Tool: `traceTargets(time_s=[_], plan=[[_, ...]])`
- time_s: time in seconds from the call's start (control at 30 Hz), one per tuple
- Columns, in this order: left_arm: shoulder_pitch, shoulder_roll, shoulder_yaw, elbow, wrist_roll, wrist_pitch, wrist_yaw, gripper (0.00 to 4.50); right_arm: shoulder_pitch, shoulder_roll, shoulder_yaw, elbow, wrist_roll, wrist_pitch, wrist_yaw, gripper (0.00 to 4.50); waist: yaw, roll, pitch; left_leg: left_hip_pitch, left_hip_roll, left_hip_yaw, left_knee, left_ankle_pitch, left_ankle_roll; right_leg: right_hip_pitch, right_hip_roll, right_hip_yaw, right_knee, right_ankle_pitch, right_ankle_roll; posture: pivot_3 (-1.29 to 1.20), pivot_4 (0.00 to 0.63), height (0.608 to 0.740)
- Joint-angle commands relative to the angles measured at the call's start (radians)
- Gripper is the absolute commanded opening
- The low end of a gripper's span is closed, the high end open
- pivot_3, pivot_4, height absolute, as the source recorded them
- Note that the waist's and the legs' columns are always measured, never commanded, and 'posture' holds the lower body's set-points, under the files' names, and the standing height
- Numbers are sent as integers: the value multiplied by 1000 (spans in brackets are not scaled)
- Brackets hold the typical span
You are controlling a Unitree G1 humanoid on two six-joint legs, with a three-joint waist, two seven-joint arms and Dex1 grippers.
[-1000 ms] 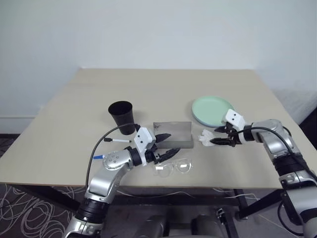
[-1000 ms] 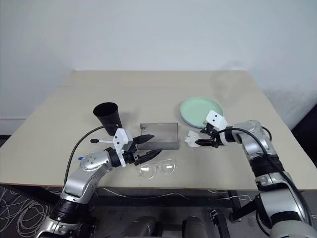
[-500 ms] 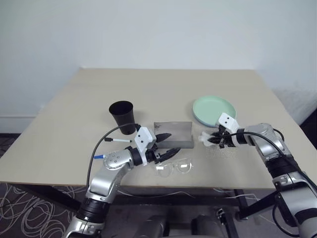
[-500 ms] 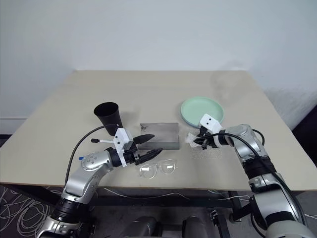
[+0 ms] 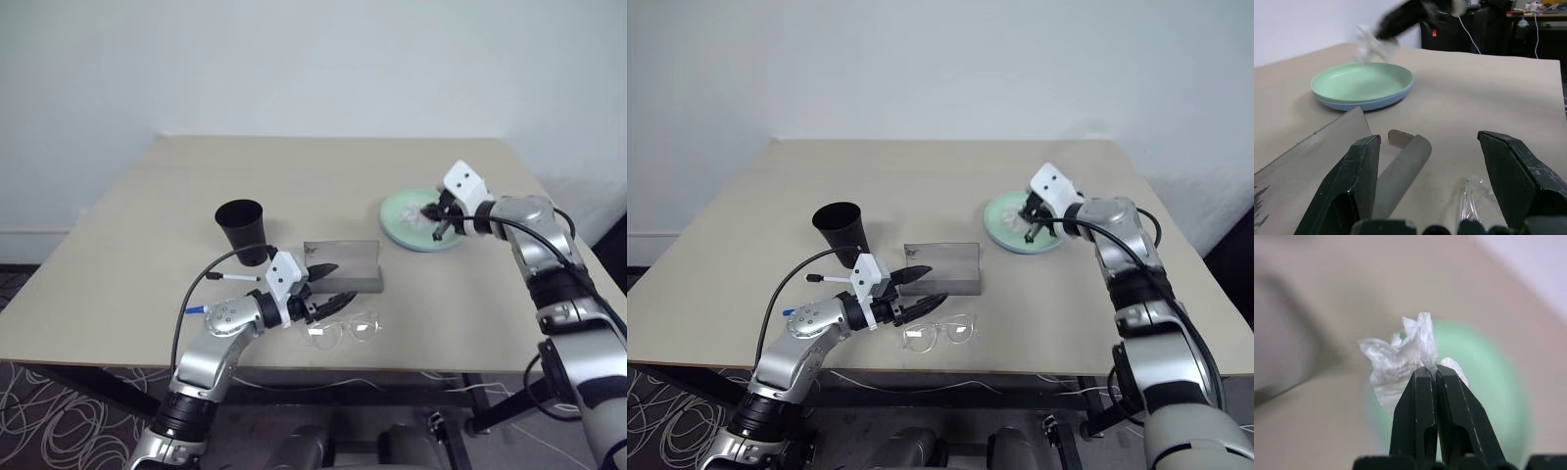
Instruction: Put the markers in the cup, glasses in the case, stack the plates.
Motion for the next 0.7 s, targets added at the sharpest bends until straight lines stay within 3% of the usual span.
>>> traceTargets(time_s=[0.03,0.07,0.17,0.43,0.6,0.7], plan=[[-12,-2,20,-24,-2,-21,10,3387,-77,37,0,187,-55,-121,-127,27,1,0,0,0,0,0,0,0,0,0,0,0,0,0,0,0,0,740],[-11,-1,21,-24,-2,-22,12,3387,-94,47,6,233,-68,-150,-152,27,1,0,0,-1,-1,0,-1,0,0,-1,0,0,0,0,-1,0,0,740],[-8,-1,25,-28,-2,-23,20,3387,-126,64,16,324,-98,-214,-195,624,0,0,0,-1,-1,0,-2,0,0,-2,0,1,-1,3,-5,0,0,740],[9,8,31,-47,-4,-18,32,3387,-132,67,-2,389,-108,-292,-197,3339,-12,1,0,2,0,2,-5,1,0,-2,2,4,0,3,-5,0,0,740],[-28,55,44,-30,-9,2,0,3387,-78,51,-47,331,-50,-322,-64,3339,-11,1,0,2,1,2,-5,1,-1,-1,4,4,0,4,-6,0,0,740],[-95,121,52,-6,-42,96,-67,3387,43,16,-54,202,0,-361,116,3339,-9,1,0,1,1,1,-4,1,-1,-1,4,4,0,3,-5,0,0,740]])
